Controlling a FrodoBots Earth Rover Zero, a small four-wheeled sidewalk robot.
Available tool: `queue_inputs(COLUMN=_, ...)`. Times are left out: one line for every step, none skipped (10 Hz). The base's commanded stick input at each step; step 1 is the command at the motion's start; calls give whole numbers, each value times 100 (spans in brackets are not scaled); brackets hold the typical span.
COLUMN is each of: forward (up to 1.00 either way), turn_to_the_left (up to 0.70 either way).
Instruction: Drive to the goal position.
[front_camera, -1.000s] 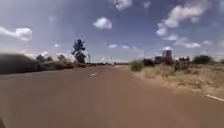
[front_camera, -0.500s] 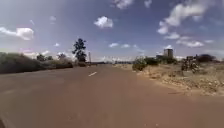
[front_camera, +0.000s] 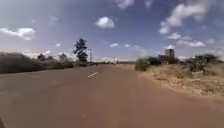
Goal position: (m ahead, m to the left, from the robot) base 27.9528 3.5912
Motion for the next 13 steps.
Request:
queue_inputs(forward=100, turn_to_the_left=1)
queue_inputs(forward=100, turn_to_the_left=1)
queue_inputs(forward=100, turn_to_the_left=-8)
queue_inputs(forward=100, turn_to_the_left=-17)
queue_inputs(forward=100, turn_to_the_left=-26)
queue_inputs(forward=100, turn_to_the_left=-35)
queue_inputs(forward=100, turn_to_the_left=-25)
queue_inputs(forward=100, turn_to_the_left=0)
queue_inputs(forward=100, turn_to_the_left=1)
queue_inputs(forward=100, turn_to_the_left=1)
queue_inputs(forward=100, turn_to_the_left=1)
queue_inputs(forward=100, turn_to_the_left=2)
queue_inputs(forward=100, turn_to_the_left=2)
